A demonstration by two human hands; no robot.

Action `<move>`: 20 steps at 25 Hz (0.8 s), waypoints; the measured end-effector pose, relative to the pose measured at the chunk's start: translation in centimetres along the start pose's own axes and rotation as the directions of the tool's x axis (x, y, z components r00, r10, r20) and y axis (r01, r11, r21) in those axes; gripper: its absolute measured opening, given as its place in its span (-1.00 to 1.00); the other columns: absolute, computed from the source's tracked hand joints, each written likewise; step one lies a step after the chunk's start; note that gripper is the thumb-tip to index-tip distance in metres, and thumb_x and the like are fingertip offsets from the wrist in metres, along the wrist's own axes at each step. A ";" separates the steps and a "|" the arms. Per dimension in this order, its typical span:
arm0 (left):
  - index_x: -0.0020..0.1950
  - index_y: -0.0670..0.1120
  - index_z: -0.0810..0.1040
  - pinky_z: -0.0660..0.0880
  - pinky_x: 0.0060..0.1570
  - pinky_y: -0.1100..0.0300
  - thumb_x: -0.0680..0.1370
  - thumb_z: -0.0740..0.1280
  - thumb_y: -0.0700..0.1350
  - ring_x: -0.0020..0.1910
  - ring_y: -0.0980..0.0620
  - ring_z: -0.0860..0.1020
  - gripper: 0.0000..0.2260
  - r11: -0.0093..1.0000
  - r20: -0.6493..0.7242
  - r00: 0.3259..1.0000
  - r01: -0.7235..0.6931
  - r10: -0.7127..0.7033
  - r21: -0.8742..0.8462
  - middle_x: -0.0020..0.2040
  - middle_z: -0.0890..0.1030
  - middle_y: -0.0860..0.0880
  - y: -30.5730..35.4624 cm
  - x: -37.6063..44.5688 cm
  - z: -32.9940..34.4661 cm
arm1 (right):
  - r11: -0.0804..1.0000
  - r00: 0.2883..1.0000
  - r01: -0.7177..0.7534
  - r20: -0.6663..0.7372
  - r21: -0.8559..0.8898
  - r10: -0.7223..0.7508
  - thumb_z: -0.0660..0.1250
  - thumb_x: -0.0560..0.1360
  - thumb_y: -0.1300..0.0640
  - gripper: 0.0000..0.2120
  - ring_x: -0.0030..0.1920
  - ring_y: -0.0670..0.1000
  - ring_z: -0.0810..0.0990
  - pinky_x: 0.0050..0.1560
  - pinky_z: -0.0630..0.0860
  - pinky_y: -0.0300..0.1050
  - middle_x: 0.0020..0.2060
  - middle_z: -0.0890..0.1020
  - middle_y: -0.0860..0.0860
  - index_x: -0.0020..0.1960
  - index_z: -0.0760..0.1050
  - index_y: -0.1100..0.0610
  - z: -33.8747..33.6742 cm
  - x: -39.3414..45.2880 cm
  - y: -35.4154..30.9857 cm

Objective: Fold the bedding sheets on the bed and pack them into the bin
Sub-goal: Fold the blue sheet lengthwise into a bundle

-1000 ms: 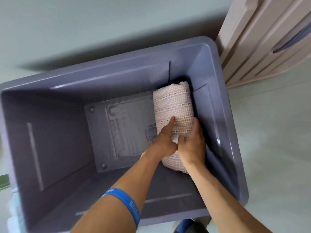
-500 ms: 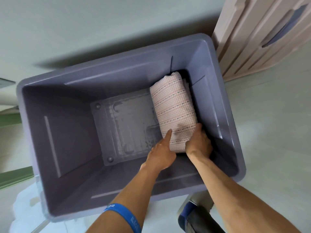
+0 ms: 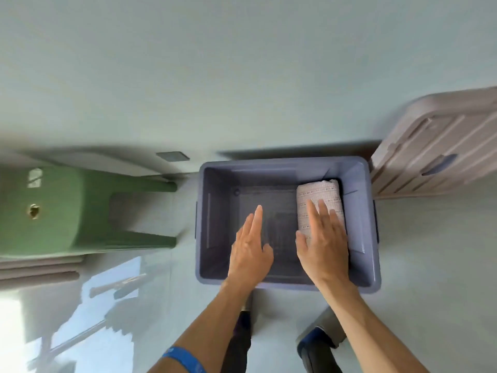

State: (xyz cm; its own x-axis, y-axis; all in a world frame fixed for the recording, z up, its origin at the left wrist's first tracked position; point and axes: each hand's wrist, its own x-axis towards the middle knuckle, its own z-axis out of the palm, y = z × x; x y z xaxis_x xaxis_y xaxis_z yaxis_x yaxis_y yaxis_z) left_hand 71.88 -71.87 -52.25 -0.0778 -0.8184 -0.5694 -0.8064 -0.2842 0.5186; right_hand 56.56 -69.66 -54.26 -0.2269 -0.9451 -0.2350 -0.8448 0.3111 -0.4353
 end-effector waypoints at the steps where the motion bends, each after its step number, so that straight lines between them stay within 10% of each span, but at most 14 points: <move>1: 0.58 0.18 -0.11 0.29 0.41 -0.12 0.53 0.26 -0.20 0.52 -0.02 0.16 -0.23 1.000 -0.067 0.998 0.003 -0.003 -0.004 0.58 0.12 0.08 0.6 -2.1 -3.3 | 0.999 0.999 0.032 0.021 -0.002 -0.032 0.45 0.45 0.09 -0.29 0.42 0.33 0.34 0.32 0.38 0.31 0.47 0.35 0.20 0.53 0.26 0.10 -3.0 -1.0 -2.8; 9: 0.60 0.10 -0.02 0.17 0.44 0.07 0.52 0.29 -0.17 0.51 -0.06 0.20 -0.25 0.988 -0.566 0.809 0.125 -0.156 -0.094 0.57 0.18 -0.02 1.2 -27.4 -22.3 | 0.828 0.796 0.548 0.233 0.116 -0.559 0.27 0.51 -0.24 -0.27 0.51 0.23 0.22 0.42 0.27 0.25 0.55 0.21 0.11 0.58 0.11 -0.05 -22.8 -15.3 -24.5; 13: 0.60 0.08 -0.03 0.11 0.47 0.13 0.51 0.29 -0.17 0.55 0.02 0.12 -0.25 0.874 -0.691 0.539 0.240 -0.482 -0.422 0.58 0.14 0.05 -1.9 -41.3 -19.2 | 0.545 0.439 0.826 0.439 0.147 -0.784 0.13 0.52 -0.33 -0.26 0.57 0.11 0.04 0.51 0.11 0.17 0.60 0.02 0.00 0.59 -0.08 -0.16 -25.2 -25.1 -29.8; 20: 0.60 0.09 -0.01 0.14 0.50 0.11 0.44 0.25 -0.15 0.52 -0.04 0.19 -0.22 0.448 -0.456 -0.049 0.120 -0.889 -0.886 0.58 0.17 -0.01 -9.3 -64.3 -15.4 | 0.066 -0.110 0.959 0.580 0.274 -0.807 0.19 0.49 -0.36 -0.26 0.53 0.05 0.21 0.45 0.24 0.10 0.56 0.20 -0.05 0.57 0.07 -0.13 -23.7 -46.8 -39.7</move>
State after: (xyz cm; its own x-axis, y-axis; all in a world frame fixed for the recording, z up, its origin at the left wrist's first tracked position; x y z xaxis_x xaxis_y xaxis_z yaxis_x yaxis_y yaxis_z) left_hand 93.39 -24.28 -10.60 0.9877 0.0648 -0.1421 0.1487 -0.6682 0.7290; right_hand 89.26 -40.11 -5.34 0.9880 -0.0891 -0.1263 -0.1405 -0.8588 -0.4927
